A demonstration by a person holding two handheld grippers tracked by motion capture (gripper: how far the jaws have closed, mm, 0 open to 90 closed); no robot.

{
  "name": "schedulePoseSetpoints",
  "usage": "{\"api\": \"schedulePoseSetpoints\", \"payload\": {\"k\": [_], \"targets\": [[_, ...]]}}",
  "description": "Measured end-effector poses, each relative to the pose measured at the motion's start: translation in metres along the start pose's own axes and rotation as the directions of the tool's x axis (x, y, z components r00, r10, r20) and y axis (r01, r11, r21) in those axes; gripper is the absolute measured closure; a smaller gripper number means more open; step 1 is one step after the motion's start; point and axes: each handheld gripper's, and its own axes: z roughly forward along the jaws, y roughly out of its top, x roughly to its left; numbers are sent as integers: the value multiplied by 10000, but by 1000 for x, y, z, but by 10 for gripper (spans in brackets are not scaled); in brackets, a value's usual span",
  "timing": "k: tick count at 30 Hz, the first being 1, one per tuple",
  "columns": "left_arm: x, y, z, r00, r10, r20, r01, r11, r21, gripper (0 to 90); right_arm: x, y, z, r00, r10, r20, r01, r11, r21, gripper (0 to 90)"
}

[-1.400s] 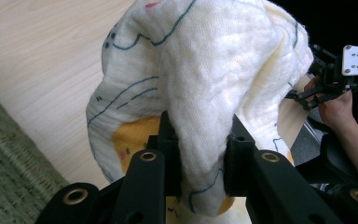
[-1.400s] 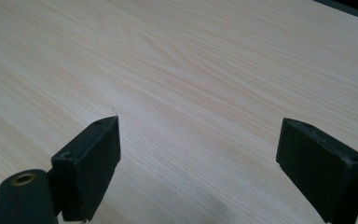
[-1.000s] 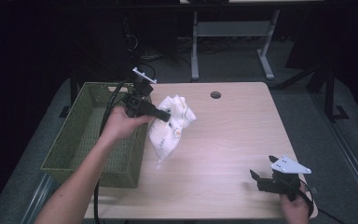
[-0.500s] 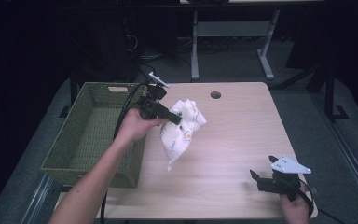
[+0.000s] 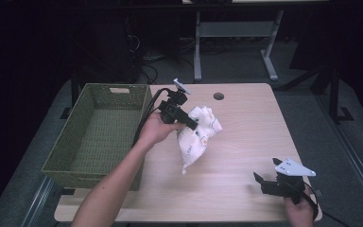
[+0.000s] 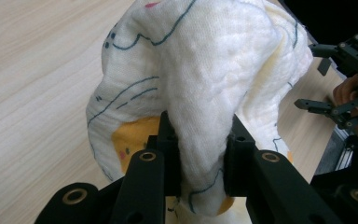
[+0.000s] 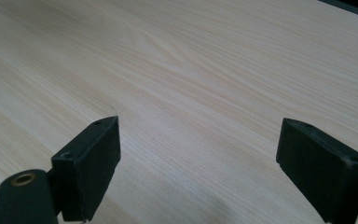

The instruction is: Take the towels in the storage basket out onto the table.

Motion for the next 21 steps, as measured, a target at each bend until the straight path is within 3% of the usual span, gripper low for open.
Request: {"api": "schedulePoseSetpoints", "payload": {"k": [12, 15, 21], "targets": [[4, 5, 27, 9998, -213, 64, 213, 9998, 11, 729, 1, 0, 2, 10000, 71, -25, -70, 10000, 47, 132], [4, 6, 35, 9998, -166, -96, 166, 9998, 49, 729, 0, 0, 2, 10000, 74, -22, -74, 10000, 39, 132], [8, 6, 52, 9988, -478, 70, 477, 9988, 129, 726, 0, -1, 2, 10000, 54, -13, -54, 10000, 46, 132]]}}
